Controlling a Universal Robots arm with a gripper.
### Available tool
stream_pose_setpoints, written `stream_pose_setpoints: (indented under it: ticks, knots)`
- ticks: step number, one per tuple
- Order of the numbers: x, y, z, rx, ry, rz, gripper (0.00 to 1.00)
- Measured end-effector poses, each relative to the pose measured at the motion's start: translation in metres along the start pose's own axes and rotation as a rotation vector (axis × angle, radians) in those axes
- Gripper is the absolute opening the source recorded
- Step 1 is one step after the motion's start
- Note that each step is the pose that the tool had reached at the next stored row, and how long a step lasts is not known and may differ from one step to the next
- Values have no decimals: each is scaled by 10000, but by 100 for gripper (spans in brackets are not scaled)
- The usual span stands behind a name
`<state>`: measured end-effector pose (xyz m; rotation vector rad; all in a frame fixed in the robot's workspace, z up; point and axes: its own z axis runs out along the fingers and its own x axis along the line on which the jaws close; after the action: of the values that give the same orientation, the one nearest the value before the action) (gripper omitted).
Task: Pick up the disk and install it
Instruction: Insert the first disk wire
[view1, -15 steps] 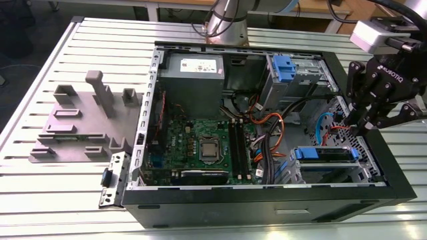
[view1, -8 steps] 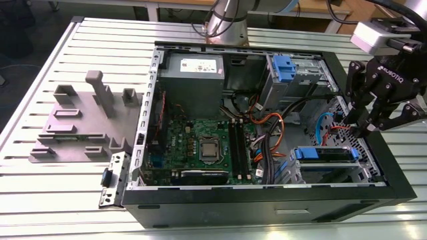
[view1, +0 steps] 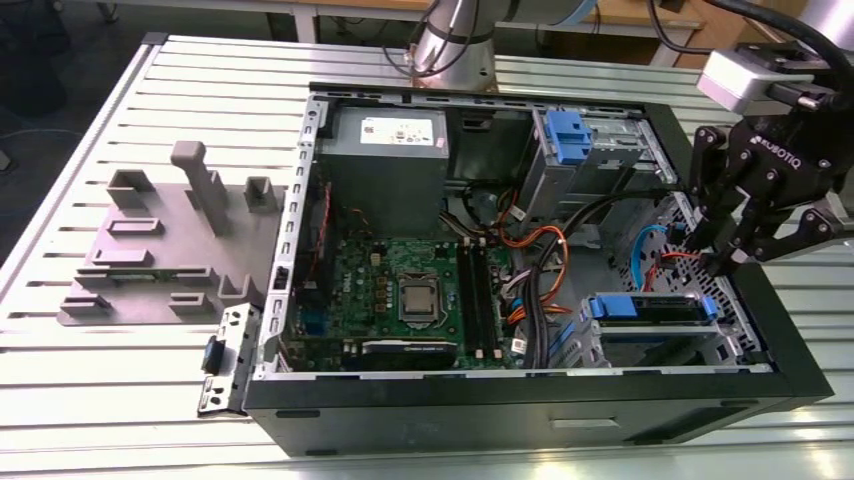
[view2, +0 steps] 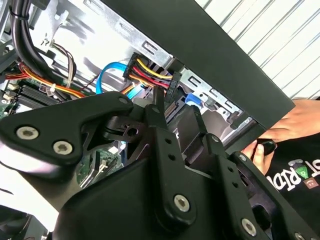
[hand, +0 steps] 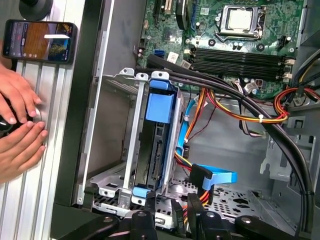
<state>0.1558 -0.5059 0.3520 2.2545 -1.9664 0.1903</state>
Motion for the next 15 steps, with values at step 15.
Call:
stream_pose_setpoints:
  ticks: [15]
  knots:
    - [-8, -15, 2, -260, 42, -49, 38]
